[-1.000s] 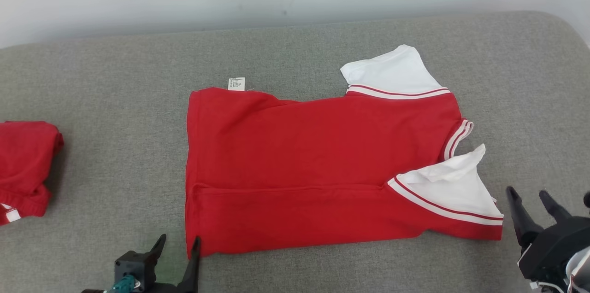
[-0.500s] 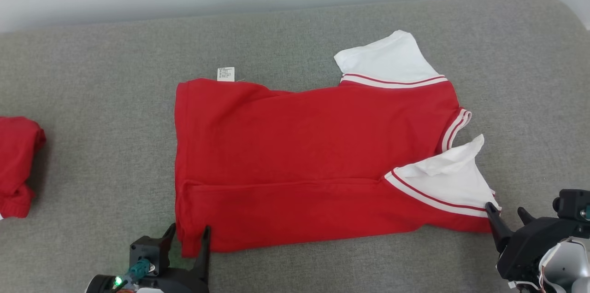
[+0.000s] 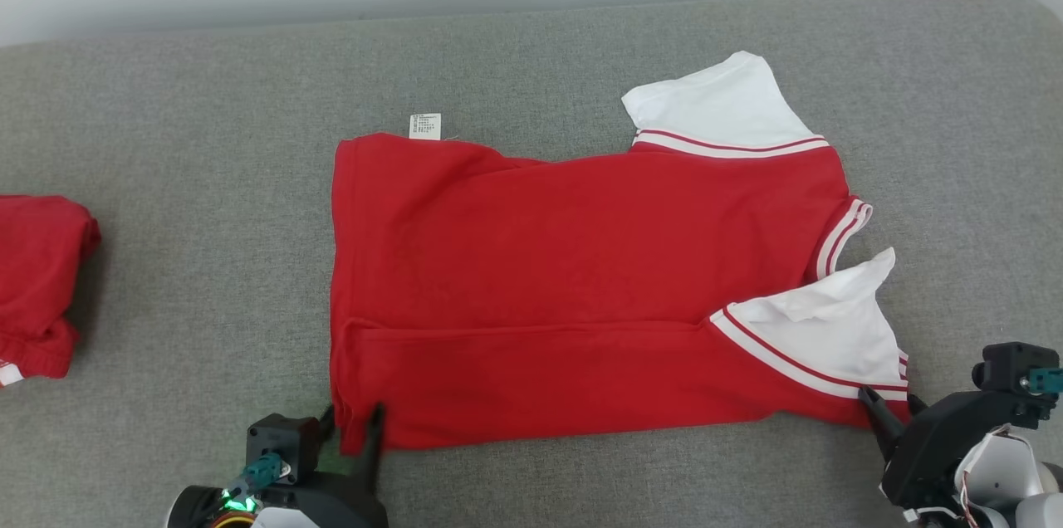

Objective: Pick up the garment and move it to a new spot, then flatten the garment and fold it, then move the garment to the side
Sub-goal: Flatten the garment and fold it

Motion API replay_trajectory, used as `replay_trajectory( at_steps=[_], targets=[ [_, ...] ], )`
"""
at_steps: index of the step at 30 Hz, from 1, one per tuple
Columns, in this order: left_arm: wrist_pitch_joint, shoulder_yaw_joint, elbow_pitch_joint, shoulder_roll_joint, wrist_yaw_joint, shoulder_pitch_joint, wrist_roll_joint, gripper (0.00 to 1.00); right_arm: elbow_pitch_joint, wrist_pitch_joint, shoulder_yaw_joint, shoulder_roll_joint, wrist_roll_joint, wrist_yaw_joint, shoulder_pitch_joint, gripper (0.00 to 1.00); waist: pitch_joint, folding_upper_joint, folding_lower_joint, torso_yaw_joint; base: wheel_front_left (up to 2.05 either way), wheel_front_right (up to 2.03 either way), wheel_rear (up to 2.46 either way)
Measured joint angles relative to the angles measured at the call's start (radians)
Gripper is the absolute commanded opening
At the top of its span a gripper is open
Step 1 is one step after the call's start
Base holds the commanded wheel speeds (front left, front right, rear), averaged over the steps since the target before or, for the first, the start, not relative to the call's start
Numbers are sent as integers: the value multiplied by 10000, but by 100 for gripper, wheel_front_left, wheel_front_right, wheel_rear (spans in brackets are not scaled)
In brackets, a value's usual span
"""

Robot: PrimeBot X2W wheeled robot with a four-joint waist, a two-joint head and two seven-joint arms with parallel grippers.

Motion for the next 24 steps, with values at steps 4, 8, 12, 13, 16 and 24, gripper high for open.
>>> replay_trajectory(
  at_steps=[4,8,12,13,16,24],
  targets=[
    [12,-65,104,-15,-84,-2,-27,0,-84,-104,255,-58,123,13,-3,0,-66,1,1,-13,0,0,0],
    [-50,-75,58,27,-50,198,-69,0,-337,-253,146,-115,174,13,182,0,-255,3,2,-22,0,0,0],
    [-104,-113,-222,138,94,664,-92,0,-909,-180,31,-104,337,13,672,0,-510,3,2,-31,0,0,0],
    [-104,-125,-314,173,127,794,-94,0,-1091,-113,-33,-86,385,13,806,0,-575,2,2,-35,0,0,0],
    [-71,-161,-619,286,280,1151,-117,0,-1639,94,-251,-31,426,13,1289,0,-762,2,2,-50,0,0,0],
    [92,-192,-1229,535,562,1815,-334,0,-2598,606,-844,426,485,15,2359,0,-1097,3,2,-147,0,0,0]
  ],
)
